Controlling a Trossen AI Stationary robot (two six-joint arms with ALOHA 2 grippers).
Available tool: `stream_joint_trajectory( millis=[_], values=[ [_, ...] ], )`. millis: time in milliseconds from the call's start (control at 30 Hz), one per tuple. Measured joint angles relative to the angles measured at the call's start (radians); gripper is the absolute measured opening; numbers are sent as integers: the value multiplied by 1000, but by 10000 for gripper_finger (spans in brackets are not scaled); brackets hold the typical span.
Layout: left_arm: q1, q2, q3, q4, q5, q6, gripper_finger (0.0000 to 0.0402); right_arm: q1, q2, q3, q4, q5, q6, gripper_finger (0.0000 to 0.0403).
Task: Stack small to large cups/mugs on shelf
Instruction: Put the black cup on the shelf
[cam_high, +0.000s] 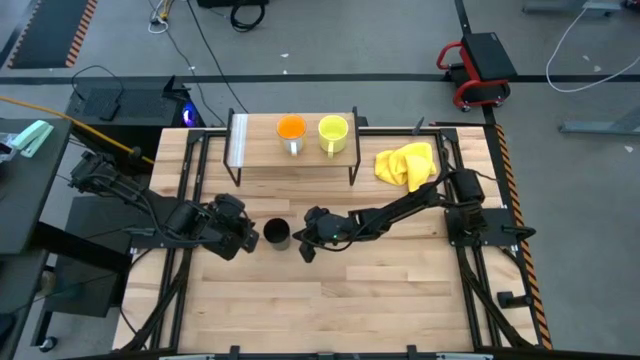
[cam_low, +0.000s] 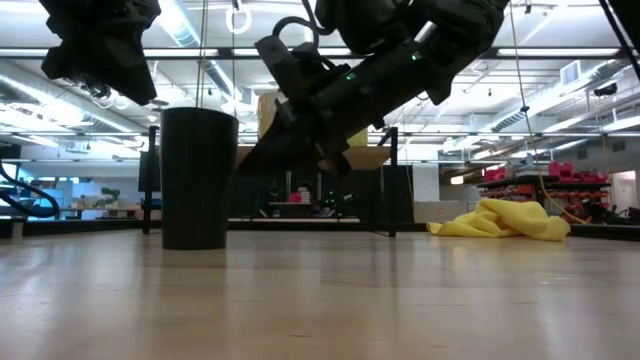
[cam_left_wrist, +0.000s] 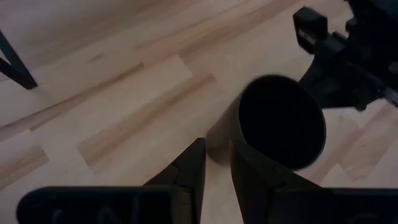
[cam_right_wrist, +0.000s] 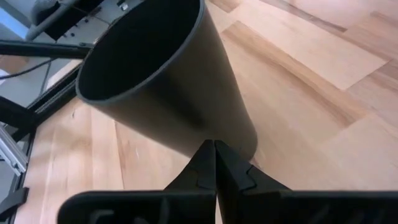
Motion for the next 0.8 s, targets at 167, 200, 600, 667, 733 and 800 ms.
stream_joint_trajectory(
  millis=[167, 200, 600, 667, 733, 800],
  values=[
    [0, 0, 0, 0, 70, 0, 87, 18, -16, -1, -12, -3, 3, 1],
    [0, 0, 0, 1, 76, 0, 88, 24, -18, 0, -8, -5, 5, 1],
    [32, 0, 0, 17, 78, 8, 91, -17, -17, -1, -3, -2, 19, 1],
    [39, 0, 0, 17, 78, 9, 92, -20, -17, -1, 2, -4, 19, 1],
    [42, 0, 0, 18, 78, 10, 91, -20, -17, -1, 22, -11, 19, 1],
    [45, 0, 0, 18, 78, 11, 90, -19, -17, -1, 41, -13, 19, 1]
  ],
)
